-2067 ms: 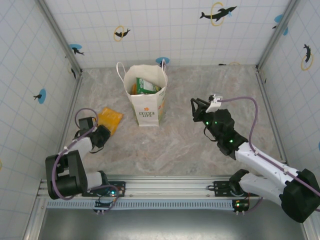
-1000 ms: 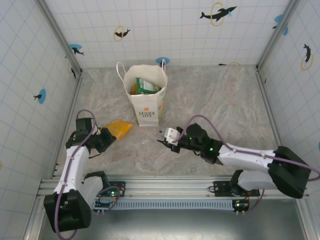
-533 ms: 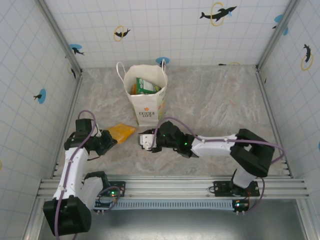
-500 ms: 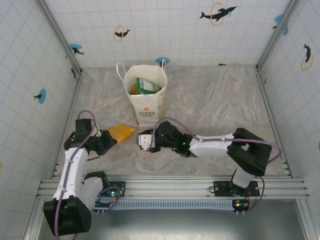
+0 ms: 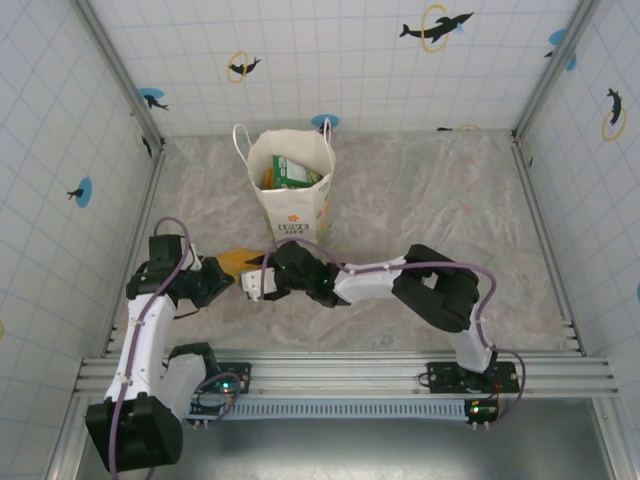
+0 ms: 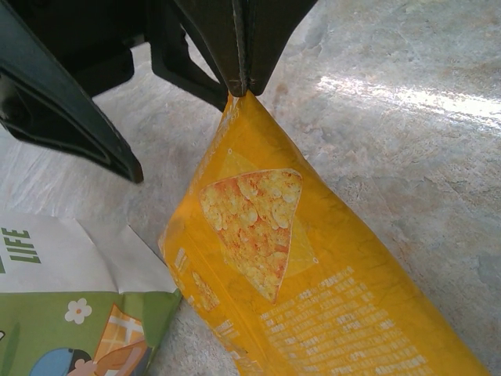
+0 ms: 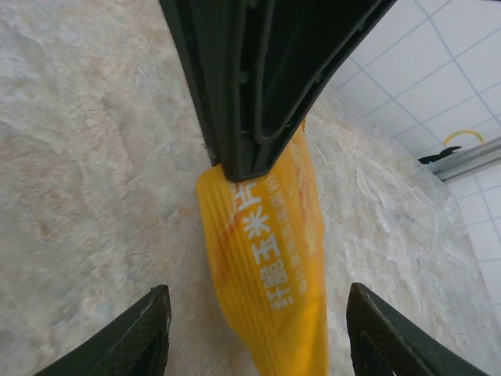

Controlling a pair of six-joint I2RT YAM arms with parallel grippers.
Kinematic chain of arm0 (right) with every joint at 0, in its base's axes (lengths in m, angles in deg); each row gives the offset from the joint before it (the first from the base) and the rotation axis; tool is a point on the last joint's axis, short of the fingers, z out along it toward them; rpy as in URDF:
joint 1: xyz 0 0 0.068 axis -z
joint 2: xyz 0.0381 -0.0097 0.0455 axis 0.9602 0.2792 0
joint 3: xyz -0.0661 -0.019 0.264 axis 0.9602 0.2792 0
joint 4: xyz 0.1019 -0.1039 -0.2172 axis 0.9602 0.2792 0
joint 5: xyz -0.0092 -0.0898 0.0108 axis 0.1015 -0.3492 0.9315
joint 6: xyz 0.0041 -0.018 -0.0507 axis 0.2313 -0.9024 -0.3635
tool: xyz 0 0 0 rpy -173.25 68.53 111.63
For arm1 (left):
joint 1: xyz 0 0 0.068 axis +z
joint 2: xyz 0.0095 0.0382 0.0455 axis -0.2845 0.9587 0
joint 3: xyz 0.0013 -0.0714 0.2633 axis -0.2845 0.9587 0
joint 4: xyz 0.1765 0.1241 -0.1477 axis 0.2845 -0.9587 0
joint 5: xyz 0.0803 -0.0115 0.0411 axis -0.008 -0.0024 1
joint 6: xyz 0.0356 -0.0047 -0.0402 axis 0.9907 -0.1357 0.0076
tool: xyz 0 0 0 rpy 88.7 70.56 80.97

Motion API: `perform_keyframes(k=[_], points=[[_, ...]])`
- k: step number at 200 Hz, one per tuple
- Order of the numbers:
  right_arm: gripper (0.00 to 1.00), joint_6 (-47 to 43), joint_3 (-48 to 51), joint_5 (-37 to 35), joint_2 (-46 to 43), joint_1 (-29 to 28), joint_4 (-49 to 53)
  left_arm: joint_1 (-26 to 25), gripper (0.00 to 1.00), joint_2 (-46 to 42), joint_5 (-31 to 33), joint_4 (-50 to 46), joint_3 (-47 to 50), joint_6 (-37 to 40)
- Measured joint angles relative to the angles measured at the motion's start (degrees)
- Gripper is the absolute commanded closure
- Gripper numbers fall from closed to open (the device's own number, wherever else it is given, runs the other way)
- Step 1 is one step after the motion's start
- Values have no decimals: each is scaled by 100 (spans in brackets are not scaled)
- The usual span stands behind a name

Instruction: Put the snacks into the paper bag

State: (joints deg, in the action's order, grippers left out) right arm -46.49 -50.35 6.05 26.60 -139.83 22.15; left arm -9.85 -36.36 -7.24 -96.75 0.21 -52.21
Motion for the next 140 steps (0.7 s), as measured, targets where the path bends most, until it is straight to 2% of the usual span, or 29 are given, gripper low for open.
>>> perform_keyframes(k=[67,111,140], points=[[41,-142,-822,-273,796,39,17,-22,100,15,-66,24,-57,-24],[70,-245,-955,-411,927,105,9,-26,100,83,-42,50,-129,-26],[78,-299,-938,-431,929,107,-39,-26,100,116,35,85,-210,-26]])
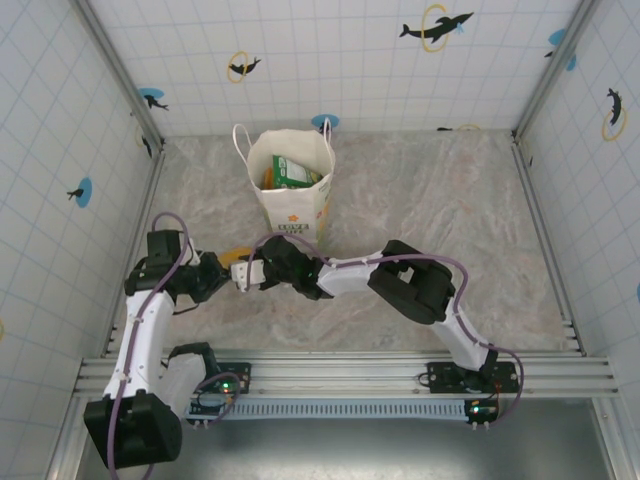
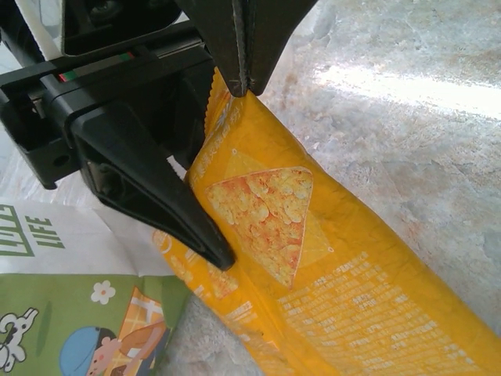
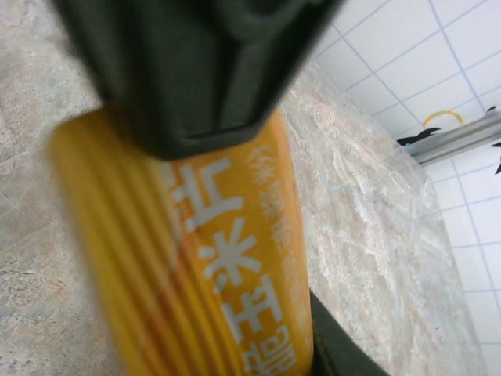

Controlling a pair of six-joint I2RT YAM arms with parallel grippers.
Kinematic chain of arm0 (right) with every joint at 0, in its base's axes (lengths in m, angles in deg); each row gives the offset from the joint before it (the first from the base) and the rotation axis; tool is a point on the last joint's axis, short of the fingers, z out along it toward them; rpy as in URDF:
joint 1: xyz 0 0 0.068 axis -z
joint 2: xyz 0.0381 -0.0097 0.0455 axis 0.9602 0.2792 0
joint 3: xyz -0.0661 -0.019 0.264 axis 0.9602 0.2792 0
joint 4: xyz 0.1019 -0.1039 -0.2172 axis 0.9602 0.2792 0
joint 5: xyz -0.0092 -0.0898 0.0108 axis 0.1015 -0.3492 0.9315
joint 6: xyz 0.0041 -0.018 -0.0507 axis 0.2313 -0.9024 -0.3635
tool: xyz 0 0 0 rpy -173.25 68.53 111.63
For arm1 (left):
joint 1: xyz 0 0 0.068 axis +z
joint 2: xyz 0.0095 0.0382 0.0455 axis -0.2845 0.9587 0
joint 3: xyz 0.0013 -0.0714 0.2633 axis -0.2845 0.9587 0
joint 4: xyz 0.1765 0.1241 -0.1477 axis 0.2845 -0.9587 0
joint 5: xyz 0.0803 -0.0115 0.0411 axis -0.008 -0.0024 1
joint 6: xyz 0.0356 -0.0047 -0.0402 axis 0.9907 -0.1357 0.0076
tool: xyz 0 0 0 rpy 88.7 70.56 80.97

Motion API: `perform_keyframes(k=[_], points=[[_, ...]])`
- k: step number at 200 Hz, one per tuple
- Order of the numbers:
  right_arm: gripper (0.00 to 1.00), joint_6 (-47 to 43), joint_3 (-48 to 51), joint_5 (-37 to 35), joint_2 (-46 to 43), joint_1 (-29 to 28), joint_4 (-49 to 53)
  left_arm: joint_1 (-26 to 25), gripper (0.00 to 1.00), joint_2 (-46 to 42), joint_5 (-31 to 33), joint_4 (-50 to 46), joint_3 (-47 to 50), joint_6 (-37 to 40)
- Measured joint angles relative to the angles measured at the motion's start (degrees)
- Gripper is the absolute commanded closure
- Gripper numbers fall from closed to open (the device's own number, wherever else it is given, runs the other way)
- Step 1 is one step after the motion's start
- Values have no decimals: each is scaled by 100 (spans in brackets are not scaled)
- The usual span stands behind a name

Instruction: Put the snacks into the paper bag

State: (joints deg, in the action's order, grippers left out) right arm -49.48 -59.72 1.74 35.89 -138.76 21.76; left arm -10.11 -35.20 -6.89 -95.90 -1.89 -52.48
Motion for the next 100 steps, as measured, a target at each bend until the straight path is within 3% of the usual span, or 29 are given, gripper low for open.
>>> perform_keyframes(k=[17,39,56,100], points=[[79,-2,87,24,-2,11,-146,-7,100,2,26,-4,-55,0],[82,4,232,94,-9,11,-304,-15,70,2,146,-4,-127,-31],[83,42,376,157,-44,11,-356,-15,58,-4,295,22,-210,-83],[89,201,1078,199,-592,-7,-466,-15,46,-133,686,273,-256,-273]])
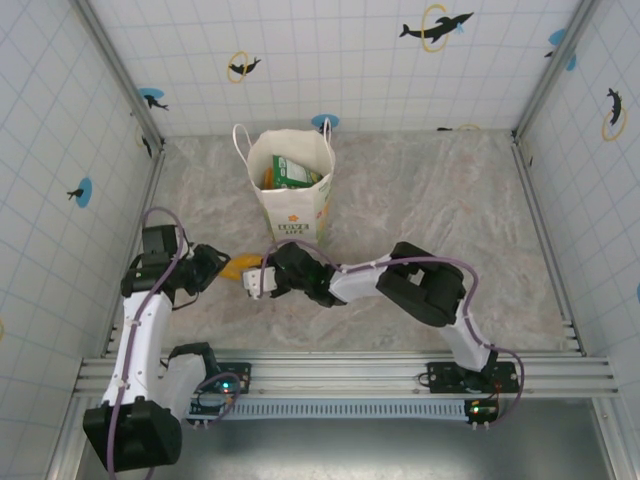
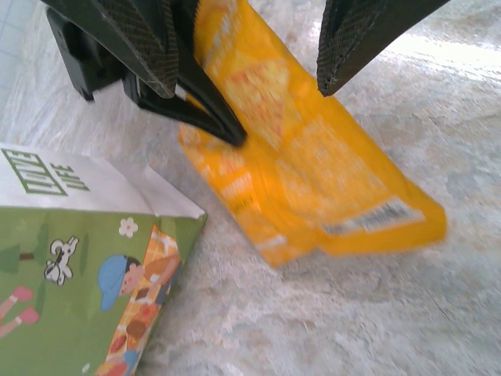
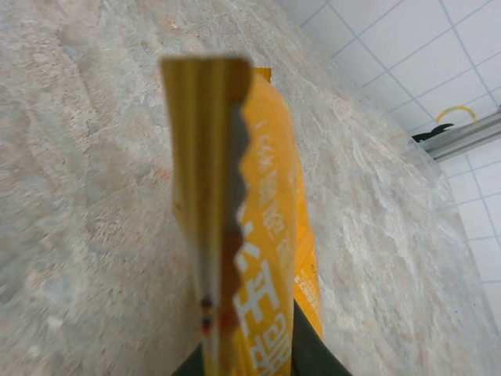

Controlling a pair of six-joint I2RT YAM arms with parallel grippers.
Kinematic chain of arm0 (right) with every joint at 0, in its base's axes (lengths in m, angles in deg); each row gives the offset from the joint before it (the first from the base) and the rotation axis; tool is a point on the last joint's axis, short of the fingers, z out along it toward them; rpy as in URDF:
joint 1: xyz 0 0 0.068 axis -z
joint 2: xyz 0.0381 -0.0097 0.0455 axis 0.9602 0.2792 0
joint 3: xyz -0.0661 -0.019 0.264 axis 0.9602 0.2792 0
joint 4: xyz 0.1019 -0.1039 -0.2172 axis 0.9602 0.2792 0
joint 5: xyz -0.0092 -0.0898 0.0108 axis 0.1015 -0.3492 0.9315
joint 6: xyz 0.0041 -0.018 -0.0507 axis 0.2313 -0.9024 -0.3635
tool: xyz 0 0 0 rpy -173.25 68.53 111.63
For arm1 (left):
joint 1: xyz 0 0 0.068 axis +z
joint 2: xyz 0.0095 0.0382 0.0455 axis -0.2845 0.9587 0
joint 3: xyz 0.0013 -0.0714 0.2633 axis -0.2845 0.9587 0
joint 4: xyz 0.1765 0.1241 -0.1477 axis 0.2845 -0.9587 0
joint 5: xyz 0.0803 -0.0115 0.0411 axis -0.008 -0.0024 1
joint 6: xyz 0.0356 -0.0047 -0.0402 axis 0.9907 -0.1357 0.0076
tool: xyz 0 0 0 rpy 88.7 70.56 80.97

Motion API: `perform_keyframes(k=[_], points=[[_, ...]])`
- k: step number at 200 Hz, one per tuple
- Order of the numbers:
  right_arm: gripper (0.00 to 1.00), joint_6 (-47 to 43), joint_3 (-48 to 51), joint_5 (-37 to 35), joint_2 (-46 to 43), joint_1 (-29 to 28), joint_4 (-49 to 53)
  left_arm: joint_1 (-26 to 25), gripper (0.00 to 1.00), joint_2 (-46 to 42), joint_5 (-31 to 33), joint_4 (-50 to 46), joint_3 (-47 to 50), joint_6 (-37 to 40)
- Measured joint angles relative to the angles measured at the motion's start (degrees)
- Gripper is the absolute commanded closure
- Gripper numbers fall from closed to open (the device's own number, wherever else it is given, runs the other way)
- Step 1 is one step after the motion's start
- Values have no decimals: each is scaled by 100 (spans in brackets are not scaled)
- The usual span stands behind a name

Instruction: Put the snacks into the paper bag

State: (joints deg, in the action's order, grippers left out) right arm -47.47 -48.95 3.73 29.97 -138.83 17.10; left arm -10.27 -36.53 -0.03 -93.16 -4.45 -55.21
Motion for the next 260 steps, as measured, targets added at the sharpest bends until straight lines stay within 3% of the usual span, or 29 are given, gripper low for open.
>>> perform_keyframes(k=[54,123,178,260], points=[[100,476,1143,-20,-1290,-157,0,0,44,35,564,334,-175,22],[100,1727,1921,249,-3294,-175,911,0,43,184,492,1237,-203,116],[100,3250,1746,271,-4505,184,1668,0,43,560,-146,2098,-216,107],[100,5523,116,-313,-4638,1401,2074,0,41,850,-1622,4057,-728,122]])
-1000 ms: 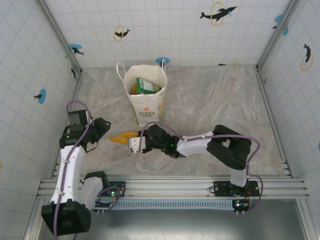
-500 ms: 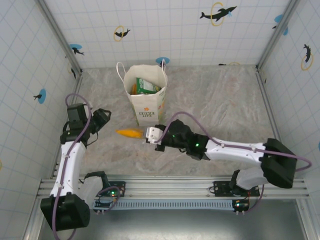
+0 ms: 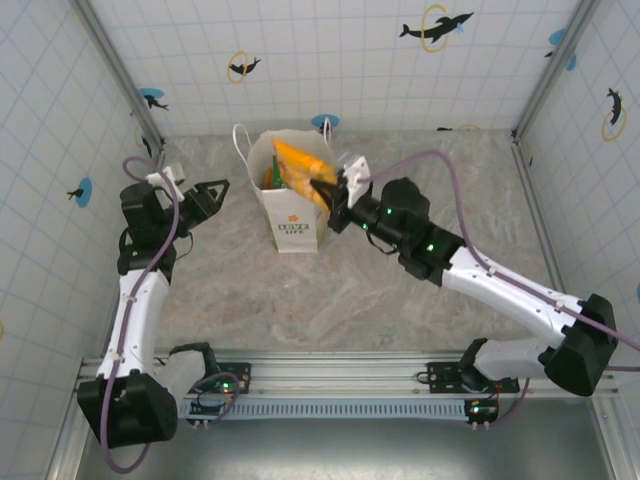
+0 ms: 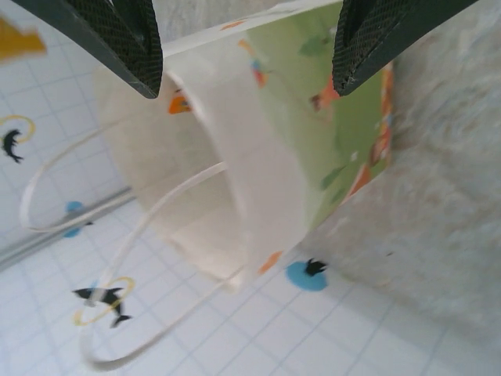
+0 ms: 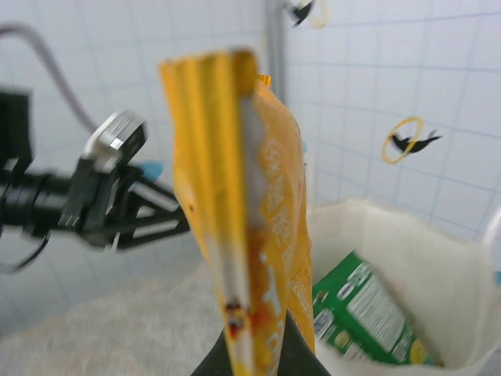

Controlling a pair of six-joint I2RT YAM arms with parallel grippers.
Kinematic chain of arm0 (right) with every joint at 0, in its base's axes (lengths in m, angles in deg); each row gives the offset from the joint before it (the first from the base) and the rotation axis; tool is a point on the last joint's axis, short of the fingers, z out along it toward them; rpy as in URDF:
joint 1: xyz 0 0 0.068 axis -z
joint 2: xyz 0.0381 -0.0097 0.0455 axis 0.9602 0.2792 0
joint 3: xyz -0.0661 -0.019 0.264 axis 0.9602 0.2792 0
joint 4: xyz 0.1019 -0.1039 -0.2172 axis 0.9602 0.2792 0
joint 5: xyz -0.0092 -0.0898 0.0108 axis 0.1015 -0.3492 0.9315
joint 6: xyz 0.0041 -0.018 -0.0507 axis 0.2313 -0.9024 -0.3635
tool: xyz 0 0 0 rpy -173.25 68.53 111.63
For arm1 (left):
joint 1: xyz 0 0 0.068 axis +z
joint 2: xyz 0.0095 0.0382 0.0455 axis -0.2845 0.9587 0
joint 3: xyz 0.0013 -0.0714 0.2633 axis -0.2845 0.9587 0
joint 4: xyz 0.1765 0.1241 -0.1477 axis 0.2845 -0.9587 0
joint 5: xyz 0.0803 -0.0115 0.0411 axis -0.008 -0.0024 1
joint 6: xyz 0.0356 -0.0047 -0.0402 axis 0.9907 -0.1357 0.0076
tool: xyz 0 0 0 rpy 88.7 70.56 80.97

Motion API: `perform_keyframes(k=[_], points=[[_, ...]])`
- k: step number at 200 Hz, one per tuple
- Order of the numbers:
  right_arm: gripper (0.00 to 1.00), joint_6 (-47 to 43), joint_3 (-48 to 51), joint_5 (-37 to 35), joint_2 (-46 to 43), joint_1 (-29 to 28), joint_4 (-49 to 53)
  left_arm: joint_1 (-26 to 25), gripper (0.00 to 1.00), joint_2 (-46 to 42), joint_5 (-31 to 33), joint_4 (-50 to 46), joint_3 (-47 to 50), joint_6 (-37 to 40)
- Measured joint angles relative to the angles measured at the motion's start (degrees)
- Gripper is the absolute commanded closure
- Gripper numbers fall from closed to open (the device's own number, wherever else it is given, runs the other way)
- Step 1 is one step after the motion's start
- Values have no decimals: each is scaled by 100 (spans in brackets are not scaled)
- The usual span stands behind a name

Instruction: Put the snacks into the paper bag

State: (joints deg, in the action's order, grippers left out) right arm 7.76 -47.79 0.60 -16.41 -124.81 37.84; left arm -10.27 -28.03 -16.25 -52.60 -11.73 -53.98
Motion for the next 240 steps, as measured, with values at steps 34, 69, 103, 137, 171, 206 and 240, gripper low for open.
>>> perform_keyframes(k=[34,69,103,137,171,206,240], points=[[100,695,-946,-219,621,168,278,0,40,260,-494,741,-157,-127],[100,1423,-1886,-33,1471,278,938,-24,42,527,-927,1276,-402,-170],[100,2022,-2669,140,2153,396,1635,-63,42,739,-1047,1591,-597,-177],[100,2627,-2894,442,2487,629,1869,-118,48,1187,-1069,1775,-804,-229],[100,3136,-3134,787,2839,844,1917,-302,49,1600,-1110,1838,-1029,-278],[100,3346,-3676,1104,3342,863,2179,-411,54,1757,-1132,1853,-1169,-280],[99,3469,-4144,1353,3740,852,2476,-442,61,1849,-1099,1891,-1250,-275]])
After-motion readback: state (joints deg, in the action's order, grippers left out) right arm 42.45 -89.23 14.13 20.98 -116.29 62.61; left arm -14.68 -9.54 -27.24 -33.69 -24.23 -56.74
